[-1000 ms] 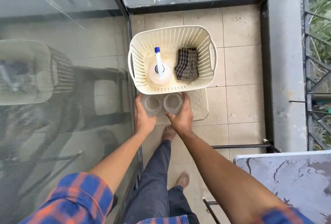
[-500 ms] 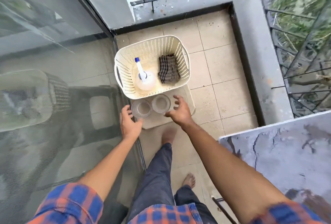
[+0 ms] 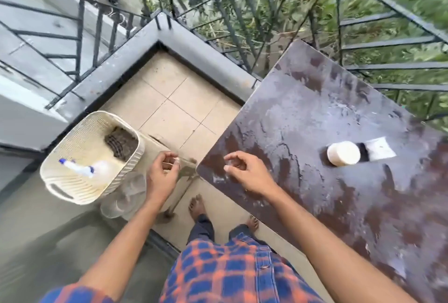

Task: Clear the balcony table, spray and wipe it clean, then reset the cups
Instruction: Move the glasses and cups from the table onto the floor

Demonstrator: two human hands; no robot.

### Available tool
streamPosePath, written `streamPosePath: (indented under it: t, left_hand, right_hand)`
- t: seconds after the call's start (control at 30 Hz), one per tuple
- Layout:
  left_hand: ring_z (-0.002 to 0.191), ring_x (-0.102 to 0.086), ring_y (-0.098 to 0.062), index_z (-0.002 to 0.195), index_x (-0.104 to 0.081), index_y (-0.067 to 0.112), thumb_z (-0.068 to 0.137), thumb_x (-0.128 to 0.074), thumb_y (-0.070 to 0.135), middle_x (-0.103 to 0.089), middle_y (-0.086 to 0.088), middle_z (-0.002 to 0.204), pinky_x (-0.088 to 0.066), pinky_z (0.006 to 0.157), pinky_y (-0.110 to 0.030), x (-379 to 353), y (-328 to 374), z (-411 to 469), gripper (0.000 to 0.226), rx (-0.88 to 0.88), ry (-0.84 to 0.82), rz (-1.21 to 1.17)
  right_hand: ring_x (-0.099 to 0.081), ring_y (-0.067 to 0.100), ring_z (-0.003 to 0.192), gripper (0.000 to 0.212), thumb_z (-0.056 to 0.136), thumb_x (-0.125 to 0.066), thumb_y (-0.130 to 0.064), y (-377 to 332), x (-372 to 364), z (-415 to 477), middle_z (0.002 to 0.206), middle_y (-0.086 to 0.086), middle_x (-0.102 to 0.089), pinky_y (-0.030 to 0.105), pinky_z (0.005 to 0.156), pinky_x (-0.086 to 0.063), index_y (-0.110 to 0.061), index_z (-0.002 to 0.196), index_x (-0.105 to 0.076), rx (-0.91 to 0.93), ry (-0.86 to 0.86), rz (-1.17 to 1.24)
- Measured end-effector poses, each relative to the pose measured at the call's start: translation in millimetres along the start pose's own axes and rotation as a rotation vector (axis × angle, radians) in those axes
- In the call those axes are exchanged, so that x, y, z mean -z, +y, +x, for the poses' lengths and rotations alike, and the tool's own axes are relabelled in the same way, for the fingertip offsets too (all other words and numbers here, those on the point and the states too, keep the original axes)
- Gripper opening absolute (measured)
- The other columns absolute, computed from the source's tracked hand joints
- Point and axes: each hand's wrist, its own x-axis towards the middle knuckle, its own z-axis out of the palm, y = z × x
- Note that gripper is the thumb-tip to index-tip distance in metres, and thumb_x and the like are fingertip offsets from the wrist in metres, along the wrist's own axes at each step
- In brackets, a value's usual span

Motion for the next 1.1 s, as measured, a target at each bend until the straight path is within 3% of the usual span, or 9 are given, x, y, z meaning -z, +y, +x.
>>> streamPosePath:
  t: [0.1, 0.23, 0.37, 0.47, 0.57, 0.6, 0.73, 0.87, 1.1]
  left_hand:
    - [0.066, -0.061, 0.003, 0.089, -0.063, 0.038, 0.091, -0.067, 0.006, -0.068, 0.009, 0.081, -0.052, 0.063, -0.021, -44.2, 48.2, 5.3, 0.033, -0.128, -0.138, 0.055]
    - [0.069, -0.062, 0.001, 0.089, -0.064, 0.046, 0.087, -0.07, 0.012, -0.07, 0.006, 0.082, -0.051, 0.068, -0.015, -116.9, 104.9, -10.8, 0.035, -0.273, -0.304, 0.103]
    - [0.084, -0.063, 0.001, 0.105, -0.065, 0.024, 0.084, -0.073, 0.021, -0.069, -0.001, 0.095, -0.051, 0.081, -0.017, -186.8, 137.4, -36.9, 0.023, -0.458, -0.512, 0.217]
    - [0.103, -0.062, -0.021, 0.123, -0.064, 0.013, 0.078, -0.069, 0.037, -0.064, -0.004, 0.11, -0.048, 0.096, -0.032, -250.6, 163.5, -59.6, 0.051, -0.565, -0.676, 0.352]
    - [0.121, -0.056, -0.031, 0.138, -0.056, 0.014, 0.07, -0.071, 0.046, -0.06, -0.009, 0.127, -0.044, 0.102, -0.044, -306.9, 185.4, -73.5, 0.077, -0.61, -0.666, 0.494]
    - [0.126, -0.053, -0.032, 0.142, -0.053, 0.014, 0.068, -0.071, 0.049, -0.058, -0.009, 0.133, -0.044, 0.104, -0.047, -321.2, 191.6, -76.3, 0.085, -0.618, -0.654, 0.52]
    - [0.141, -0.038, -0.035, 0.157, -0.035, 0.023, 0.069, -0.086, 0.045, -0.045, -0.012, 0.15, -0.04, 0.11, -0.051, -368.2, 213.8, -88.0, 0.104, -0.601, -0.698, 0.658]
    - [0.142, -0.036, -0.036, 0.158, -0.03, 0.031, 0.071, -0.085, 0.046, -0.041, -0.007, 0.155, -0.039, 0.109, -0.057, -396.6, 213.9, -85.4, 0.104, -0.606, -0.667, 0.825]
    - [0.119, -0.057, -0.032, 0.134, -0.055, 0.026, 0.066, -0.078, 0.051, -0.063, -0.003, 0.127, -0.048, 0.094, -0.051, -378.9, 218.5, -89.4, 0.076, -0.611, -0.502, 0.641]
  right_hand:
    - [-0.06, -0.002, 0.068, 0.017, 0.075, -0.07, -0.05, 57.5, 45.0, -39.9, 0.084, -0.01, -0.071, 0.025, 0.075, -0.051, -0.045, 0.092, -0.068, -0.094, 0.171, 0.083]
    - [-0.056, -0.004, 0.059, 0.017, 0.087, -0.075, -0.02, 128.6, 98.8, -95.4, 0.075, -0.012, -0.065, 0.022, 0.068, -0.045, -0.035, 0.094, -0.071, -0.225, 0.369, 0.161]
    - [-0.058, -0.006, 0.061, 0.021, 0.087, -0.076, -0.013, 176.3, 145.1, -121.3, 0.079, -0.01, -0.066, 0.02, 0.071, -0.048, -0.03, 0.097, -0.07, -0.3, 0.558, 0.197]
    - [-0.063, 0.007, 0.072, 0.031, 0.086, -0.078, -0.013, 209.7, 186.4, -125.9, 0.097, -0.001, -0.068, 0.028, 0.078, -0.052, -0.03, 0.108, -0.066, -0.308, 0.754, 0.251]
    - [-0.058, 0.02, 0.086, 0.043, 0.084, -0.081, -0.014, 228.6, 232.7, -115.5, 0.107, 0.005, -0.061, 0.013, 0.074, -0.044, -0.011, 0.124, -0.064, -0.298, 0.925, 0.252]
    - [-0.057, 0.022, 0.092, 0.051, 0.082, -0.082, -0.019, 233.5, 245.9, -109.3, 0.111, 0.006, -0.059, 0.014, 0.078, -0.046, -0.01, 0.128, -0.062, -0.294, 0.948, 0.241]
    - [-0.057, 0.028, 0.113, 0.069, 0.078, -0.086, -0.027, 257.7, 283.5, -82.8, 0.131, 0.008, -0.053, 0.043, 0.098, -0.049, -0.019, 0.138, -0.053, -0.314, 0.896, 0.232]
    - [-0.052, 0.032, 0.127, 0.08, 0.074, -0.087, -0.036, 263.3, 295.3, -61.6, 0.141, 0.011, -0.05, 0.046, 0.105, -0.044, -0.024, 0.143, -0.048, -0.298, 0.784, 0.152]
    - [-0.058, 0.026, 0.117, 0.065, 0.071, -0.081, -0.042, 258.9, 290.7, -49.6, 0.127, 0.0, -0.064, 0.036, 0.093, -0.047, -0.027, 0.129, -0.057, -0.316, 0.814, 0.014]
